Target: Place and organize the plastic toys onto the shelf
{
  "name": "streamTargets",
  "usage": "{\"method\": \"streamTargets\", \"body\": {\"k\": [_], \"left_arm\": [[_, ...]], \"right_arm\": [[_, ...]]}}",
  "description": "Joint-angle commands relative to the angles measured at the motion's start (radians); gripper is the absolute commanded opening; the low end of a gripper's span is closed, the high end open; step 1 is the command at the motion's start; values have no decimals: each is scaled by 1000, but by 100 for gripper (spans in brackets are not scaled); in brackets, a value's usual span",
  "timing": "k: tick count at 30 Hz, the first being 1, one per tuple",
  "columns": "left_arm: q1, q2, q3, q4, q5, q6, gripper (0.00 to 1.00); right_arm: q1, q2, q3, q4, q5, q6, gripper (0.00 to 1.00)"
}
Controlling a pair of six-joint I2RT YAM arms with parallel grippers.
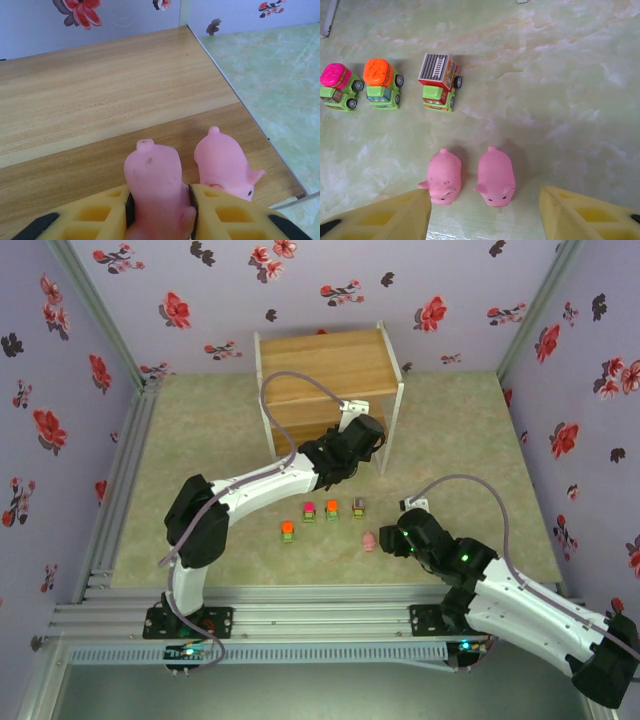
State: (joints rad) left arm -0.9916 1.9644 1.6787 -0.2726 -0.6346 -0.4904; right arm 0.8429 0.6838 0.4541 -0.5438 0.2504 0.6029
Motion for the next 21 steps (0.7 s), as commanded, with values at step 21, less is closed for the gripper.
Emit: {"method": "streamTargets", "body": {"k": [21], "left_arm": [[-12, 5, -78, 86, -44, -13, 33]], "right_arm": [[5, -2, -9, -4, 15, 3, 60]]}}
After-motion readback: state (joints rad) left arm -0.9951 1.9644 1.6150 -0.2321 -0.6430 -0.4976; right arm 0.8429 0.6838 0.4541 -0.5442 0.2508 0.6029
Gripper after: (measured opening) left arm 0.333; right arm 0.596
